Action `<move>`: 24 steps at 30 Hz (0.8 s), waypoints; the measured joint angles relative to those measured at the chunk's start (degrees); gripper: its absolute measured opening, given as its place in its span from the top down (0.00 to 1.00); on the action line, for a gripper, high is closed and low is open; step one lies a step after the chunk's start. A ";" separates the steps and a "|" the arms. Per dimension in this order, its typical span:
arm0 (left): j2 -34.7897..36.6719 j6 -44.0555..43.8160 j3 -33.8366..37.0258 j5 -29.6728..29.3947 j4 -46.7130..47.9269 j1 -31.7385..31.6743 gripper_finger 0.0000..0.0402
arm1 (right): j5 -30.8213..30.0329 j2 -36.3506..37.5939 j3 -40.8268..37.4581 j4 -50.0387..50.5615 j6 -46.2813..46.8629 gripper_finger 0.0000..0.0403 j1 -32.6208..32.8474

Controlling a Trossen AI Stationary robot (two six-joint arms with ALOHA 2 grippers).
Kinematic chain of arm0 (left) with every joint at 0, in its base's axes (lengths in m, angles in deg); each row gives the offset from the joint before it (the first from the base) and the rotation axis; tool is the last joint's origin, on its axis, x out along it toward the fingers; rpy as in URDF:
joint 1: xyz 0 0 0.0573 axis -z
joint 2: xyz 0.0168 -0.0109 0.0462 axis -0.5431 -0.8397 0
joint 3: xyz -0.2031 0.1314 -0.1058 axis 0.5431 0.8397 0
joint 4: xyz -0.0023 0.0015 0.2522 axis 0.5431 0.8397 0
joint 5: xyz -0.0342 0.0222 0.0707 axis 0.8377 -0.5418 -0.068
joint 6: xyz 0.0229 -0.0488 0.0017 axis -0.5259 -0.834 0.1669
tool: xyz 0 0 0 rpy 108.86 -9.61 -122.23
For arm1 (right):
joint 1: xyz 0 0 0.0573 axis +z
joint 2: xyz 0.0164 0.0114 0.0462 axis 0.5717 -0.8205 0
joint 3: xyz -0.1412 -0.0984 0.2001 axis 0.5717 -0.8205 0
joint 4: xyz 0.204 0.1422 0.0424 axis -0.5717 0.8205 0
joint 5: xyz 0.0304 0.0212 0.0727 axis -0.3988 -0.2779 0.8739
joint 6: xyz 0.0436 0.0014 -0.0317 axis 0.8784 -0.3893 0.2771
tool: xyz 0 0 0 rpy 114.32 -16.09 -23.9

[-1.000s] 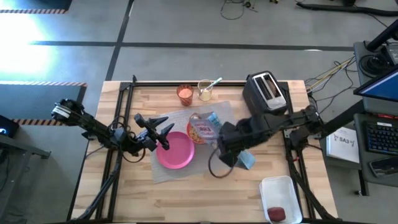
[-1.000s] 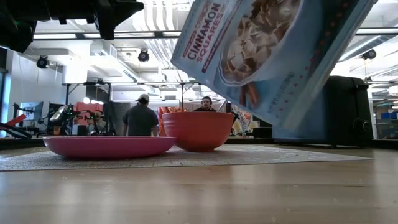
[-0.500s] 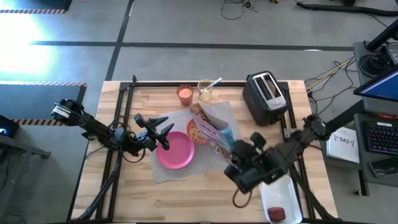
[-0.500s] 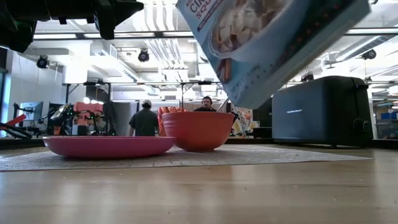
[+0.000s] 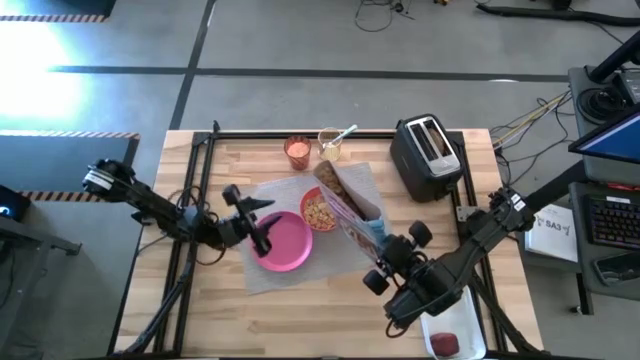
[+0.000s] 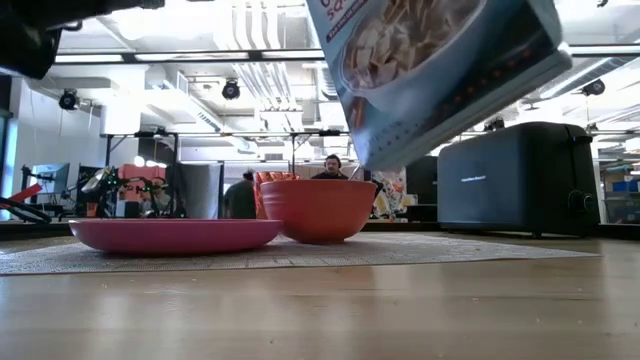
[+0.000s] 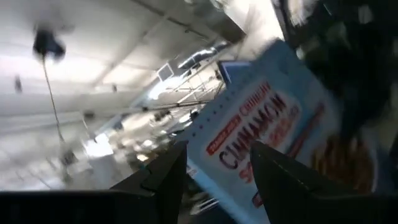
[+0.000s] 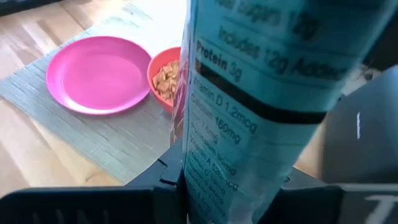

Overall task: Arrange a breakfast setting
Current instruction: Pour the cereal from the cereal box into the orange bowl

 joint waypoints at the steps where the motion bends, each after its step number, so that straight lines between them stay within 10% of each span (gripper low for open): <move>1: 0.03 -5.55 -0.91 -0.79 0.11 -0.17 0.60 | -0.41 -0.01 0.01 0.01 -0.45 0.78 -0.02; 6: 0.00 -18.22 -7.94 -11.50 12.55 -0.21 0.60 | -0.40 0.19 0.79 0.02 -2.37 0.78 -0.07; 10: 0.00 -29.07 -17.82 -15.60 40.34 -0.20 0.60 | 0.08 1.06 1.61 0.04 -2.73 0.78 0.16; 16: -3.56 -52.49 -36.63 5.00 91.96 -0.36 0.60 | 0.88 3.31 2.14 0.05 -4.47 0.78 0.72; 24: -11.98 -53.78 -42.64 2.07 95.35 2.57 0.60 | 2.88 4.55 2.12 0.08 -3.98 0.78 2.35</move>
